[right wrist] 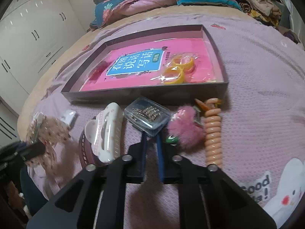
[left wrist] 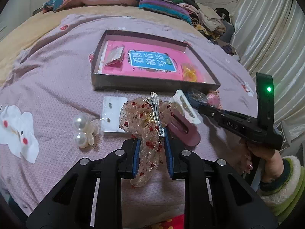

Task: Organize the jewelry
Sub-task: 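Lift both clips, carry them into the tray box and open both tools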

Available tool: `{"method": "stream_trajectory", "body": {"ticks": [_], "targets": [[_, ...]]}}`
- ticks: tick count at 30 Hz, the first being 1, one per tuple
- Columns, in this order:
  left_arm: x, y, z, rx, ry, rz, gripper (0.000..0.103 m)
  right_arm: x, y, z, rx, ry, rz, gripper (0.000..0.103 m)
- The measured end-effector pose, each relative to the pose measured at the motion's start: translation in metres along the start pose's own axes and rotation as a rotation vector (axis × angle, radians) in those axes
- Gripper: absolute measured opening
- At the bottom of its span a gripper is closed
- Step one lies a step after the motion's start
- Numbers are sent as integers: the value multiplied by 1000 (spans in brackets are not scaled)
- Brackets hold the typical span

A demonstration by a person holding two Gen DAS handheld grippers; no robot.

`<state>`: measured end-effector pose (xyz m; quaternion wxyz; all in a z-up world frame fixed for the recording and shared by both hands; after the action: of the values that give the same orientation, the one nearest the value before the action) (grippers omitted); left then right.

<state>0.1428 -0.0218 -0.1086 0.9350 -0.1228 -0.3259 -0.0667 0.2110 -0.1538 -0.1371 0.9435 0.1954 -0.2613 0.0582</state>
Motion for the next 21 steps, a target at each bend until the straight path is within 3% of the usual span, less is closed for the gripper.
{"method": "stream_trajectory", "body": {"ticks": [9, 14, 21], "targets": [[15, -10, 9, -24, -31, -26, 14, -1, -8, 3, -8, 26, -17, 7], [28, -5, 9, -29, -47, -20, 14, 3, 2, 1, -5, 33, -11, 32], [43, 4, 9, -37, -62, -9, 14, 17, 10, -11, -11, 37, -64, 44]]}}
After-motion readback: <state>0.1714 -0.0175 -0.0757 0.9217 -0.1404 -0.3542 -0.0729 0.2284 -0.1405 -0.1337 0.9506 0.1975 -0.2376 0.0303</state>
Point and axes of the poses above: each gripper's, at about its wrist camera, not at the fingertips, and z roughly against the way its jaws point, y to its left, x to its top, the point moved 10 cm from there along -z, roughly the way its jaws point, and after that the axes turned 9 degrees about -z, right-handed, at the moved point
